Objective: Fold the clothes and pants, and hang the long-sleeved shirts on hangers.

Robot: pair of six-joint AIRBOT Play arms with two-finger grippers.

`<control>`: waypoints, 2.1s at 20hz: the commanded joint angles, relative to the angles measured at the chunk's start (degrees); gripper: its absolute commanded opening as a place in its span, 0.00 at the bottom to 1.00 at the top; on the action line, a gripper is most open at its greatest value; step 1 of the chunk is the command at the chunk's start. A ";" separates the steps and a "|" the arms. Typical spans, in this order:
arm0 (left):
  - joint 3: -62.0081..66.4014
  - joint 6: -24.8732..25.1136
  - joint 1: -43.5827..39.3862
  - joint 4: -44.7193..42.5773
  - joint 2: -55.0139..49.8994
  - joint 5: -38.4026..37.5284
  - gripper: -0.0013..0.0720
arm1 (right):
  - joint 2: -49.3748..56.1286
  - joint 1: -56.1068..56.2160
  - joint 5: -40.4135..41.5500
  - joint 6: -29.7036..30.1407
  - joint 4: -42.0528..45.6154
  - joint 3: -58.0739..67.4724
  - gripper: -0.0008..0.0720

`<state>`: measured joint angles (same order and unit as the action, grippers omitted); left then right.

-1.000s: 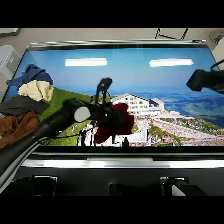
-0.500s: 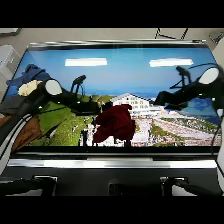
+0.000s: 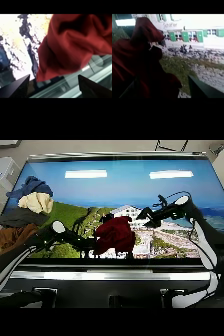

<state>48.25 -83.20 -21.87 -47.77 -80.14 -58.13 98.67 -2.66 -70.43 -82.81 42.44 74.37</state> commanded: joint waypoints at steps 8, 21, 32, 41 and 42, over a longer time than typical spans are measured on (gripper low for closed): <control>-2.73 -1.49 -5.29 3.02 -3.41 7.19 0.07 | 5.68 8.66 18.58 2.45 -12.09 -0.09 0.98; 10.10 -3.91 2.93 -11.45 16.96 6.71 0.05 | -7.48 4.09 12.24 9.60 3.32 13.79 0.05; 41.83 -3.37 16.72 -13.31 39.93 14.14 0.05 | -48.81 -7.15 5.88 3.76 25.70 26.86 0.05; 33.88 1.33 16.41 -14.84 28.89 14.23 0.05 | -44.48 -7.13 -21.31 -3.30 25.75 13.57 0.05; 31.01 1.42 16.44 -14.84 25.59 14.49 0.05 | -43.28 -7.13 -20.87 -3.37 25.70 7.43 0.05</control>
<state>84.33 -84.27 -5.50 -62.06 -48.53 -44.12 52.77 -9.74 -83.79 -84.38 67.79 91.72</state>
